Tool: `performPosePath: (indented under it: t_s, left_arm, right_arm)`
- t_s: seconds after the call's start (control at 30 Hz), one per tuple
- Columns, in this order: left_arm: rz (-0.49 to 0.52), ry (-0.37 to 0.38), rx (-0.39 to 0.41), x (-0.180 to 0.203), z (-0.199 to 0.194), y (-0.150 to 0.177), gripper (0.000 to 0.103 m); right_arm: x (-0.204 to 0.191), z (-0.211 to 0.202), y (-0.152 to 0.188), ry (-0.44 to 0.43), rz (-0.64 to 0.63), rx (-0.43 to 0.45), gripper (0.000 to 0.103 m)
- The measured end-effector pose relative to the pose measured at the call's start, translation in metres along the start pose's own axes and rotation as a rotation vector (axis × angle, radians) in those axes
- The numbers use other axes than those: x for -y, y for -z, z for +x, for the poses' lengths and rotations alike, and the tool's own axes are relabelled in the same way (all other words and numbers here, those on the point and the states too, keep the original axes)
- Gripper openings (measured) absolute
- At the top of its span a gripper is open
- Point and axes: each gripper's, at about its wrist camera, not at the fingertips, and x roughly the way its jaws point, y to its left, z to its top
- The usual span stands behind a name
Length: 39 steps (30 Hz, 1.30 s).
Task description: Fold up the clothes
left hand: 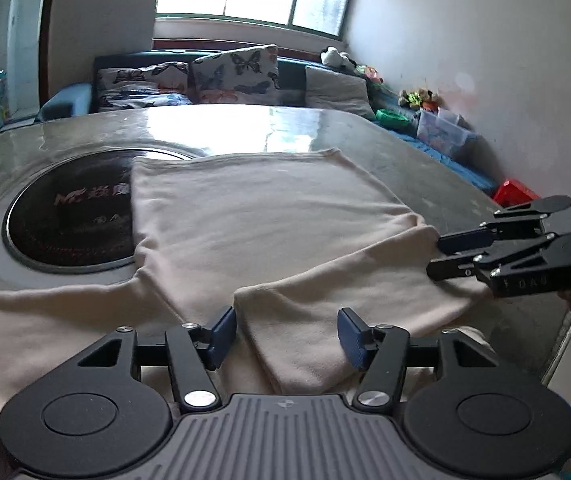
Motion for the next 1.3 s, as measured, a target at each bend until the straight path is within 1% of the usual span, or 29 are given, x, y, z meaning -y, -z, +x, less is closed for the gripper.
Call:
performPosePath:
  t_s: [0.07,0.13,0.2,0.27,0.33,0.37,0.4,0.47,0.67,0.77,0.8,0.83,0.87,0.93,1.0,1.03,1.13,1.17,1.2,1.23,1.3]
  left_arm:
    - [-0.010,-0.013,0.015,-0.003,-0.007,0.001,0.061]
    - [-0.024,-0.032,0.026,-0.006,-0.012,0.002,0.062]
    - [-0.046,-0.054,0.038,-0.011,-0.019,0.004,0.069]
    - [-0.065,-0.082,0.046,-0.016,-0.025,0.007,0.073]
    - [-0.084,-0.113,0.053,-0.022,-0.032,0.011,0.076]
    - [-0.092,-0.135,0.061,-0.026,-0.037,0.012,0.082]
    - [-0.100,-0.159,0.071,-0.030,-0.042,0.013,0.086]
    - [-0.124,-0.214,0.094,-0.040,-0.053,0.016,0.089]
    - [-0.242,-0.418,0.135,-0.083,-0.075,0.023,0.089]
    - [-0.306,-0.541,0.150,-0.107,-0.083,0.025,0.087]
    - [-0.324,-0.582,0.152,-0.115,-0.084,0.025,0.083]
    - [-0.350,-0.615,0.153,-0.124,-0.086,0.024,0.082]
    - [-0.380,-0.637,0.151,-0.133,-0.087,0.026,0.080]
    - [-0.440,-0.663,0.147,-0.149,-0.087,0.027,0.075]
    - [-0.481,-0.671,0.142,-0.161,-0.085,0.028,0.069]
    - [-0.490,-0.673,0.143,-0.164,-0.084,0.028,0.069]
    - [-0.486,-0.693,0.152,-0.168,-0.081,0.026,0.059]
    - [-0.486,-0.699,0.154,-0.168,-0.080,0.025,0.055]
    - [-0.487,-0.703,0.157,-0.169,-0.079,0.024,0.049]
    - [-0.487,-0.708,0.159,-0.167,-0.078,0.024,0.045]
    - [-0.502,-0.686,0.168,-0.168,-0.077,0.024,0.023]
  right_arm:
    - [-0.006,-0.004,-0.005,0.000,-0.024,0.012,0.045]
    - [-0.015,-0.003,-0.009,-0.026,-0.047,0.018,0.045]
    - [-0.024,0.000,-0.014,-0.057,-0.069,0.018,0.046]
    - [-0.034,0.004,-0.018,-0.088,-0.091,0.019,0.046]
    - [-0.043,0.014,-0.019,-0.111,-0.106,-0.003,0.046]
    - [-0.047,0.020,-0.019,-0.123,-0.113,-0.017,0.046]
    - [-0.051,0.023,-0.019,-0.122,-0.121,-0.024,0.046]
    - [-0.058,0.024,-0.024,-0.120,-0.150,-0.025,0.046]
    - [-0.071,0.022,-0.039,-0.135,-0.209,-0.016,0.046]
    - [-0.077,0.024,-0.043,-0.141,-0.224,-0.015,0.046]
    - [-0.078,0.024,-0.044,-0.145,-0.226,-0.016,0.046]
    - [-0.080,0.025,-0.044,-0.148,-0.229,-0.017,0.046]
    - [-0.082,0.026,-0.044,-0.151,-0.233,-0.017,0.046]
    - [-0.084,0.026,-0.044,-0.155,-0.239,-0.018,0.046]
    - [-0.086,0.026,-0.044,-0.158,-0.242,-0.019,0.046]
    - [-0.086,0.026,-0.044,-0.156,-0.240,-0.021,0.046]
    - [-0.084,0.027,-0.043,-0.151,-0.233,-0.025,0.046]
    - [-0.084,0.027,-0.043,-0.149,-0.229,-0.027,0.046]
    - [-0.083,0.027,-0.042,-0.148,-0.228,-0.027,0.046]
    - [-0.083,0.027,-0.042,-0.146,-0.227,-0.026,0.046]
    - [-0.081,0.025,-0.041,-0.143,-0.223,-0.023,0.046]
